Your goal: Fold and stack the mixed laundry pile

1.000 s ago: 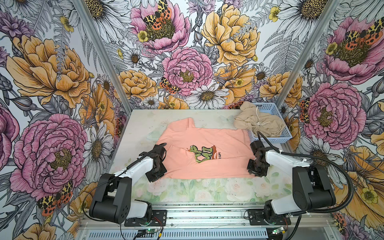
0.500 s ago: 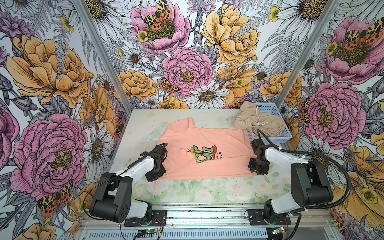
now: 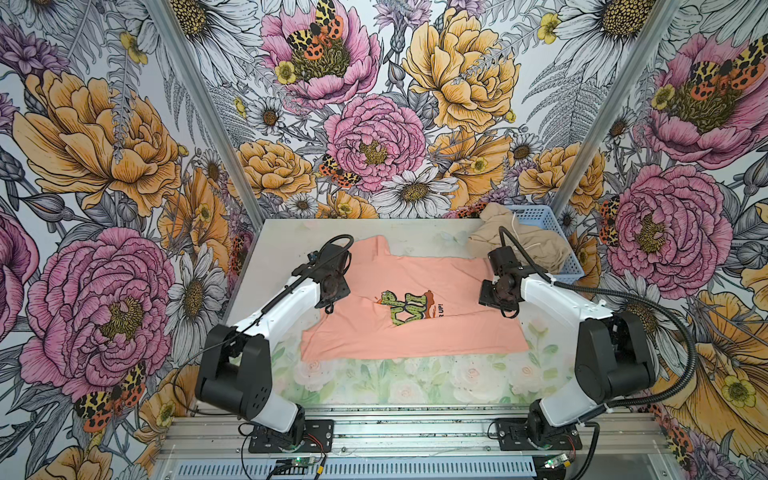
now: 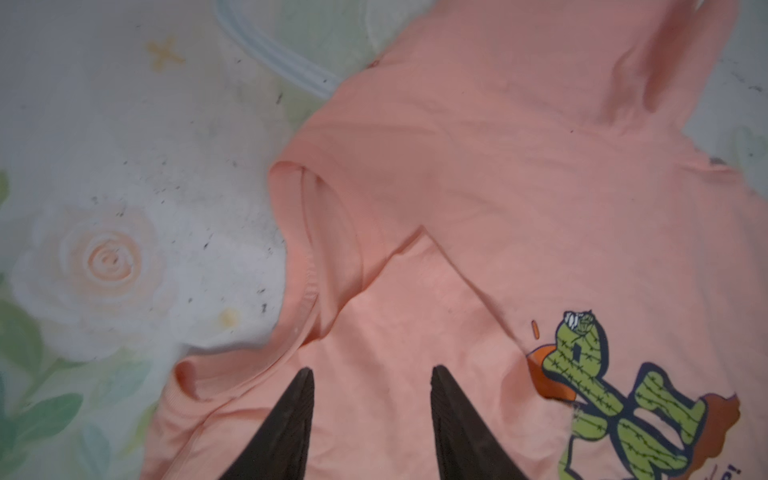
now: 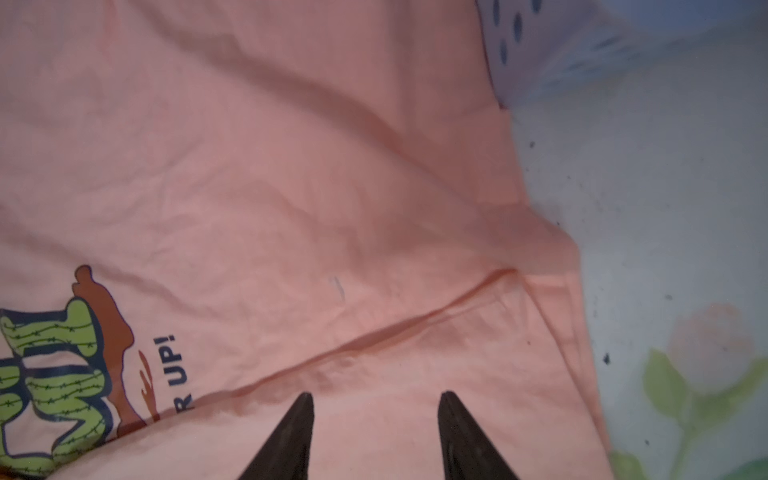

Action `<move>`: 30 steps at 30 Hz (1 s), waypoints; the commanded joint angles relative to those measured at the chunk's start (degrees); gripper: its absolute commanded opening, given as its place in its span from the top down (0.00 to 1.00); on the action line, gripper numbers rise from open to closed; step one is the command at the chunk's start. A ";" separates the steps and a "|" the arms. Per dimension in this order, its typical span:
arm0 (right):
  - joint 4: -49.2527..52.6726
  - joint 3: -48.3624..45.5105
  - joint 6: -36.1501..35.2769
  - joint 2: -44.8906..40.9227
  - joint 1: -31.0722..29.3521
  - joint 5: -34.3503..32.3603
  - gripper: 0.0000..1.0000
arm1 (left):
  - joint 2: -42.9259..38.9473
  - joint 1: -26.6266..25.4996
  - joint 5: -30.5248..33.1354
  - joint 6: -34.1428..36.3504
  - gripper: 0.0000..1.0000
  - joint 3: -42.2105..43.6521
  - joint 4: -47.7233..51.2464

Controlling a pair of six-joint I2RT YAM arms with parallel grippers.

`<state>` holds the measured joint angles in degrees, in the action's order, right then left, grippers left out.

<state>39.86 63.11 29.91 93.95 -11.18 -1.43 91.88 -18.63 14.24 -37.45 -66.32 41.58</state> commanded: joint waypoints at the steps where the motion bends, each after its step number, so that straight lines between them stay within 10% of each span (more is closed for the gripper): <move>1: -7.75 2.54 -3.88 5.02 -0.20 0.16 0.49 | 8.28 0.43 -4.13 5.68 0.53 -4.92 -8.56; 12: -7.43 3.92 -5.78 12.48 -0.27 0.35 0.50 | 24.47 3.58 -5.49 5.38 0.57 -11.90 -3.55; 30: 3.99 -10.87 3.39 0.55 -7.73 5.94 0.54 | 5.74 8.41 -5.01 1.53 0.66 12.81 5.51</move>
<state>38.46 55.64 30.00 96.49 -17.50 2.48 98.65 -11.29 8.95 -34.37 -57.47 39.66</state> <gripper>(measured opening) 0.463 0.340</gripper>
